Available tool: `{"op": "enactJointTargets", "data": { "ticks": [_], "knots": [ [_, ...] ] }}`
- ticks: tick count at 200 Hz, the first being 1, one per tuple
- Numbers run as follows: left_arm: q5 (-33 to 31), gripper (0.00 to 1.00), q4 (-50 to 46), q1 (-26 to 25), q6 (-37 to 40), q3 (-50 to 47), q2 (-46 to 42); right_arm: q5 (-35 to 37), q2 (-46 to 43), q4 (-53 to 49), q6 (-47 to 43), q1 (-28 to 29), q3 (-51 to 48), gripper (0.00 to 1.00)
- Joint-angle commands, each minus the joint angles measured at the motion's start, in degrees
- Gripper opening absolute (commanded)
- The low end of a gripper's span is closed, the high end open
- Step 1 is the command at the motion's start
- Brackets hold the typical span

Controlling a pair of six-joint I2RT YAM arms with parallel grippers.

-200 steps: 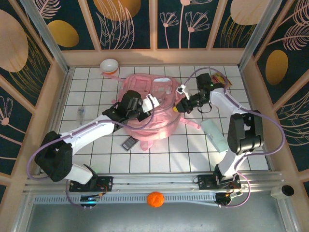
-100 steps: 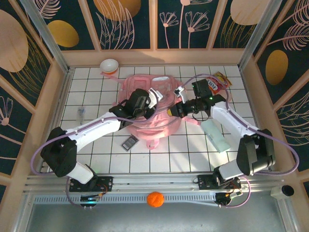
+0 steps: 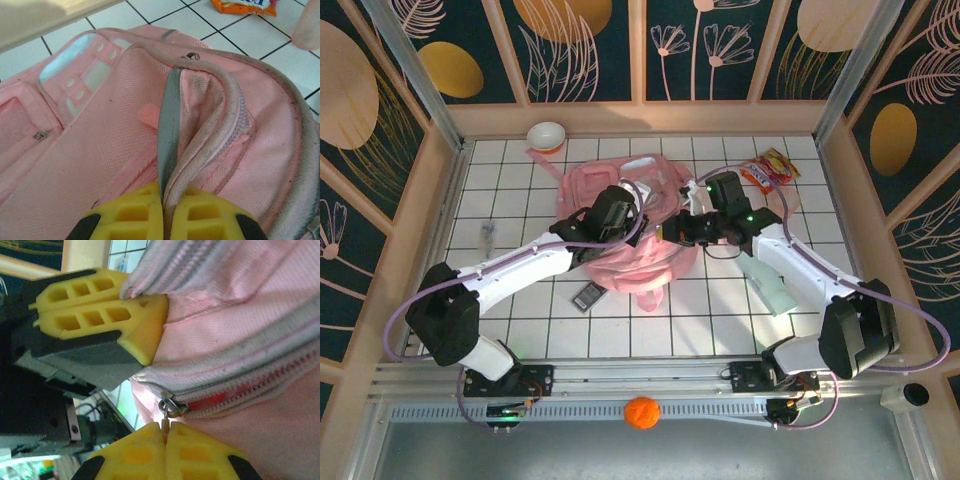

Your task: Pack the student bag

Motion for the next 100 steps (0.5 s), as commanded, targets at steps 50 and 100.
{"op": "enactJointTargets", "data": {
  "ticks": [50, 100],
  "knots": [
    [2.47, 0.0, 16.93, 0.62, 0.45, -5.55, -6.09, -1.72, -8.09, -6.17, 5.08, -1.91, -2.43, 0.37],
    [12.2, 0.0, 22.99, 1.46, 13.42, -11.26, -10.8, -6.81, -15.97, 0.06, 12.92, -13.7, -8.06, 0.53]
  ]
}}
